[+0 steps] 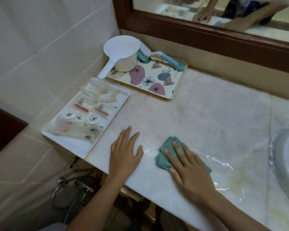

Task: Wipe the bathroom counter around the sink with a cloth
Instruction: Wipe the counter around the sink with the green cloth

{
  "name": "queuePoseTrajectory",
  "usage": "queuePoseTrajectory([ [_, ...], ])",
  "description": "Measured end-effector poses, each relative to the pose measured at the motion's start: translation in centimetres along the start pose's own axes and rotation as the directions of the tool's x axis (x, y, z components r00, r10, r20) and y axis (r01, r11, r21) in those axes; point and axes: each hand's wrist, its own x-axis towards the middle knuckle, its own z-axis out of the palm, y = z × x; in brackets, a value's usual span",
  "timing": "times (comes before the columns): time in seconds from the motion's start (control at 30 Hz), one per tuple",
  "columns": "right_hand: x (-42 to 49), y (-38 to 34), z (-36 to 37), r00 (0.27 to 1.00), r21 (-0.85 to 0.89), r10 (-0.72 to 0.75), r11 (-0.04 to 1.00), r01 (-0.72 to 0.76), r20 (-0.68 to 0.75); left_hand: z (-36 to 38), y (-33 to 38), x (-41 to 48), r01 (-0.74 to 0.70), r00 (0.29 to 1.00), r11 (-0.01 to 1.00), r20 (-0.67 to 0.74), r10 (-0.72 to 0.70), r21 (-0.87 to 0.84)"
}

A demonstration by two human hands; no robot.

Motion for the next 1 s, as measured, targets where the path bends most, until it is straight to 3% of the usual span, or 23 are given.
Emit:
queuePoseTrajectory([
  [0.07, -1.1, 4.4, -1.1, 1.0, -0.014, -0.005, 1.0, 0.005, -0.001, 0.1, 0.1, 0.0, 0.008, 1.0, 1.0, -0.007, -0.008, -0.005],
  [0.17, 1.8, 9.1, -2.5, 0.985, 0.021, 0.173, 0.985, -0.173, 0.006, 0.1, 0.2, 0.1, 0.014, 1.0, 1.0, -0.022, -0.014, 0.006],
  [0.27, 6.3, 8.5, -2.2, 0.917, 0.027, 0.397, 0.918, -0.397, -0.041, 0.3, 0.1, 0.2, 0.014, 1.0, 1.0, -0.023, -0.014, 0.013],
  [0.33, 7.1, 5.6, -1.5, 0.882, 0.065, 0.47, 0.882, -0.467, -0.032, 0.3, 0.1, 0.1, 0.011, 1.0, 1.0, -0.029, -0.01, 0.016],
  [0.4, 5.3, 1.5, -0.3, 0.922, 0.119, 0.387, 0.917, -0.382, -0.025, 0.4, 0.2, 0.0, 0.01, 0.999, 1.0, -0.037, -0.01, 0.013],
  [0.5, -1.4, -2.8, 0.9, 0.993, 0.1, 0.115, 0.989, -0.111, -0.032, 0.3, 0.4, -0.1, 0.011, 0.999, 1.0, -0.033, -0.011, 0.015],
  [0.57, -6.0, -1.5, 1.0, 0.999, 0.03, -0.035, 0.999, 0.035, -0.013, 0.4, 0.4, -0.1, 0.016, 1.0, 1.0, -0.027, -0.015, 0.013],
  [0.63, -8.6, 2.7, 0.6, 0.999, -0.027, -0.049, 0.998, 0.049, -0.012, 0.5, 0.5, -0.1, 0.02, 0.999, 1.0, -0.029, -0.02, 0.014],
  [0.73, -7.9, 8.3, -0.7, 0.982, -0.016, 0.187, 0.982, -0.187, -0.015, 0.4, 0.7, -0.1, 0.03, 0.999, 0.999, -0.035, -0.029, 0.024],
  [0.87, -2.6, 6.0, -0.5, 0.832, 0.088, 0.551, 0.834, -0.545, -0.067, 0.2, 1.0, -0.4, 0.035, 0.999, 0.999, -0.034, -0.035, -0.01],
  [0.93, -2.0, 2.5, 0.2, 0.805, 0.128, 0.591, 0.804, -0.581, -0.061, 0.1, 1.1, -0.2, 0.047, 0.998, 0.998, -0.029, -0.048, -0.039],
  [1.0, -4.1, -1.0, 1.1, 0.872, 0.135, 0.484, 0.871, -0.472, -0.071, -0.2, 1.8, 0.2, 0.124, 0.992, 0.986, -0.022, -0.127, -0.109],
])
